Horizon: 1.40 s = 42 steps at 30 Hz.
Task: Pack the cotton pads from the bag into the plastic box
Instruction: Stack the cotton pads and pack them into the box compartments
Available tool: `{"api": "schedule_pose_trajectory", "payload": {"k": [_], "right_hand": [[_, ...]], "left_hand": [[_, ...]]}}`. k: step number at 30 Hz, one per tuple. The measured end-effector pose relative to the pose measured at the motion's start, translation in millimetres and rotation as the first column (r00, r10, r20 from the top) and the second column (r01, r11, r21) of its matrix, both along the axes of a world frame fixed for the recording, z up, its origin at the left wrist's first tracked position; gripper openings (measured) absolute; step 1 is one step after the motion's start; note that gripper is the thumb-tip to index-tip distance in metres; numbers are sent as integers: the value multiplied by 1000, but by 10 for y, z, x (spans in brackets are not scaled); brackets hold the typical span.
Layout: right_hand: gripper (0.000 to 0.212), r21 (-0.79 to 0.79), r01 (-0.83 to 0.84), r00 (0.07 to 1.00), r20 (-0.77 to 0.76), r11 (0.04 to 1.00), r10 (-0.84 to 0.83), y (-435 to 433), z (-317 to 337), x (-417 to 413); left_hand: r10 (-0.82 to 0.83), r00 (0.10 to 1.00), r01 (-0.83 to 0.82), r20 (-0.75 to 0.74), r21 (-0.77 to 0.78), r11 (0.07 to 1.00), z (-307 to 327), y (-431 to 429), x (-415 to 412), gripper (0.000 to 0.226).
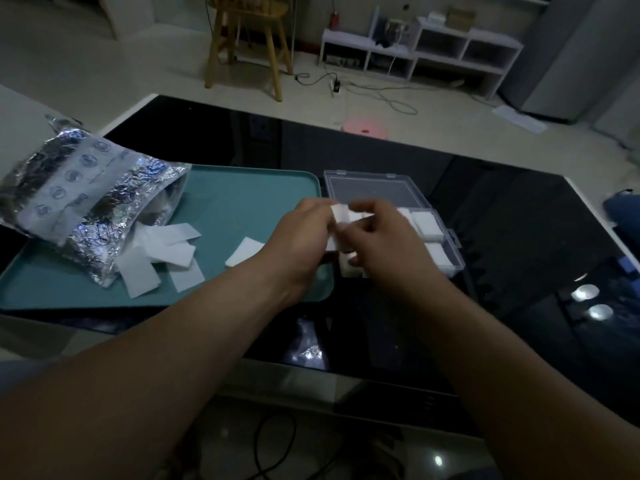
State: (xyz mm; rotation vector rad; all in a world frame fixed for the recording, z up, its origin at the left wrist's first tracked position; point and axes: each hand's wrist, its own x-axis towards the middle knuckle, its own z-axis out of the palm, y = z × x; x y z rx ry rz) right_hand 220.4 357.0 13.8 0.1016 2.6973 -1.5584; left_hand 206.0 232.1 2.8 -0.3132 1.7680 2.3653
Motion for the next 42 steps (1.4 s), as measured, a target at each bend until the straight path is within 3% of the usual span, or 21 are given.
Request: {"api": "schedule_pose_trajectory", "payload": {"k": [2,5,7,9,12,15,20,24,34,42], "right_hand": [[26,-158,67,996,73,985,-56,114,62,-119],[19,-300,123,992,68,946,-107,328,146,-249],[22,-260,193,980,1,946,-200,518,178,-296],[21,-151,228,971,-41,962,-236,667,149,-323],[16,-26,162,985,59,987,-160,745,-37,-366],[14,69,101,989,101,993,-107,739,-147,-426],[13,93,145,981,115,985,-155,905,-64,-464],[10,241,79,978,168,967,-122,893,-177,-428],[11,281,80,979,161,956,-129,820,-283,-437],[16,445,82,986,91,892,-136,785,-351,-437]], "left_hand": [[-62,994,54,-90,-93,994,37,56,-75,34],[-122,979,95,-161,-166,982,92,82,-195,34],[-66,983,29,-171,-211,977,103,40,-266,29],[-58,982,-17,-179,-390,921,39,-55,-297,24],[-202,963,36,-179,-656,754,-139,-119,-281,21],[-377,906,61,-194,-820,570,-322,-96,-240,28],[-619,729,-122,-291,-946,300,-466,-7,-162,30],[-701,687,-213,-192,-975,58,-508,48,-141,29],[-694,698,-215,-176,-976,32,-532,84,-111,43],[-730,667,-242,-153,-970,-17,-546,61,-75,53]]}}
